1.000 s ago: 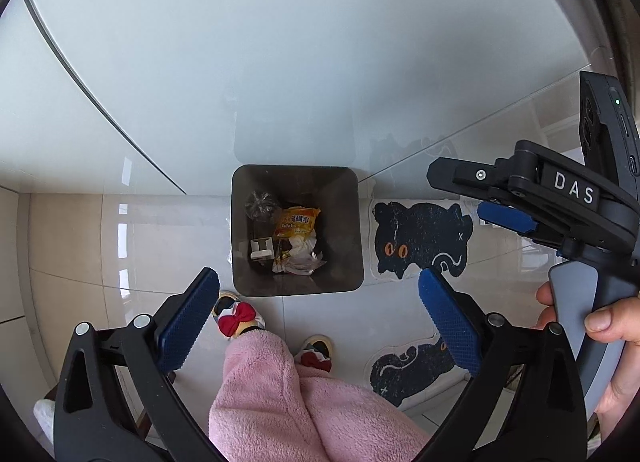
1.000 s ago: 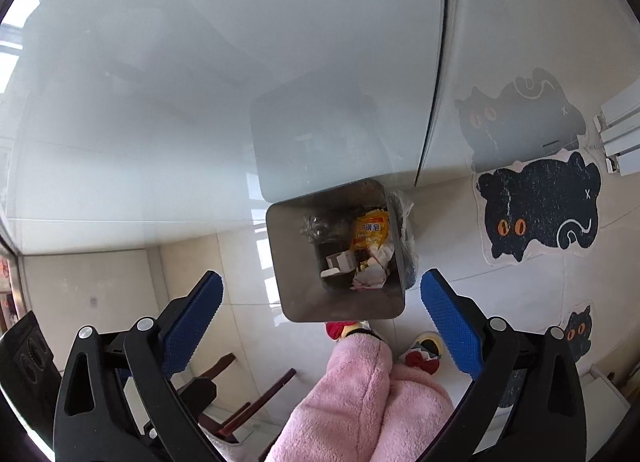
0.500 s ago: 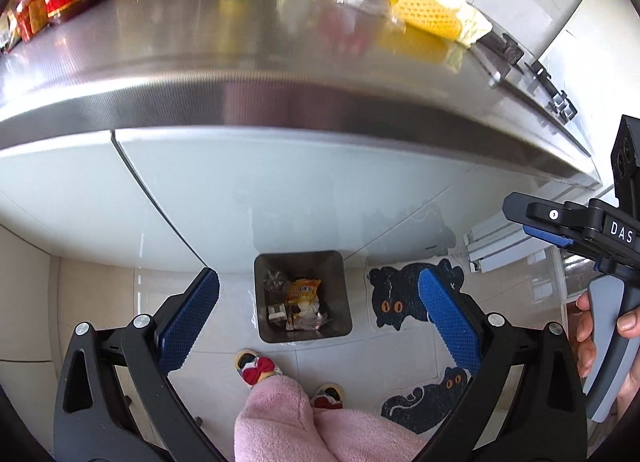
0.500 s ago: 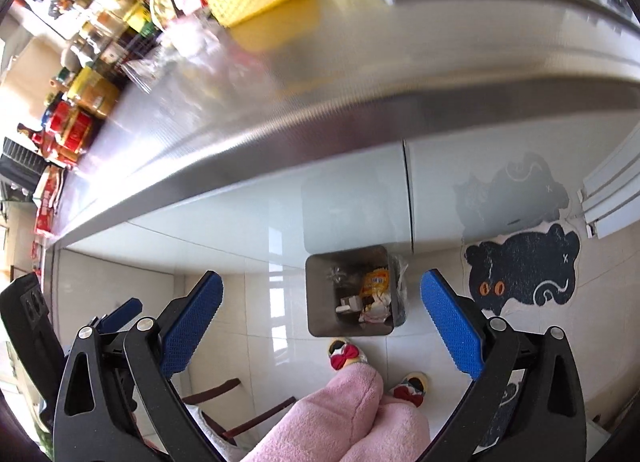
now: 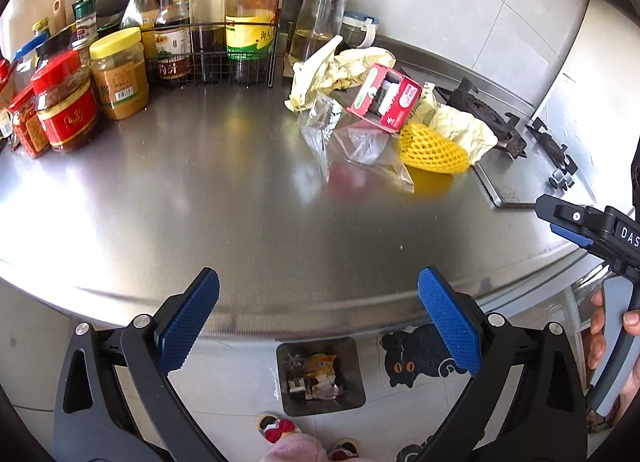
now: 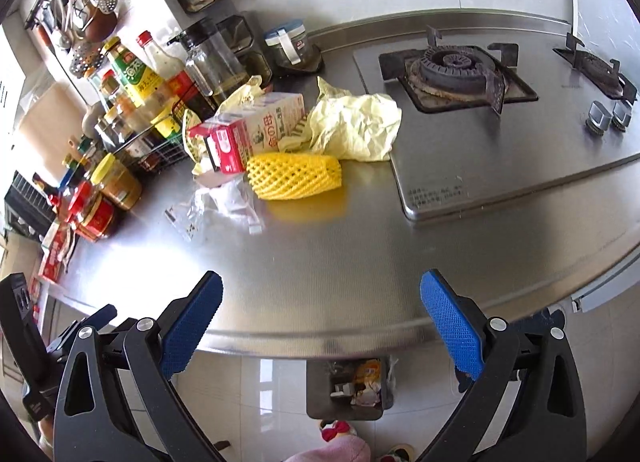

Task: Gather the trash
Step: 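Raise both tools back toward the counter, then close the left tool on the clear plastic bag while the right tool grips the yellow foam net, then carry bag and foam net down over the floor bin and open both tools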

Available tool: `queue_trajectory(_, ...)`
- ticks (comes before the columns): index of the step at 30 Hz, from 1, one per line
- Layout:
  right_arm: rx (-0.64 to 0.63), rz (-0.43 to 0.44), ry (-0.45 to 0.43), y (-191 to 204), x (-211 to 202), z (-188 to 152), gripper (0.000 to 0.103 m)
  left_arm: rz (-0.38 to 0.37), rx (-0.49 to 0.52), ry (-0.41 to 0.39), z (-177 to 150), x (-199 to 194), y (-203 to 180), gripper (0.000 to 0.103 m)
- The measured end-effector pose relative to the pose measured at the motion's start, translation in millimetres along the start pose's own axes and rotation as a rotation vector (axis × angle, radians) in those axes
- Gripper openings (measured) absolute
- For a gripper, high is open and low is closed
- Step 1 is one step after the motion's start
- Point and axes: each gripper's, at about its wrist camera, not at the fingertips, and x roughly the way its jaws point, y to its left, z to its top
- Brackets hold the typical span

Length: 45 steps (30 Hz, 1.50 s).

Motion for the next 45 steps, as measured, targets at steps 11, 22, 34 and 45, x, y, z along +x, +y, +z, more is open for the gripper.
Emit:
queue_trajectory(11,0.003,0.003,0.001,7,48,42,0.099,-0.019,0.034,-0.025,61,33,9,0.093)
queue_trajectory(22,-0.009,-0.008,0.061,15,94,59,0.095,-0.066,-0.012,0.045,87,84,20,0.072)
queue_trajectory(34,-0.043,-0.027,0.112,18,115,59,0.049,-0.093,0.009,0.105,91,105,23,0.021)
queue_trajectory(45,-0.069,0.016,0.08,26,88,46,0.028,-0.049,0.04,0.029,85,75,15,0.004)
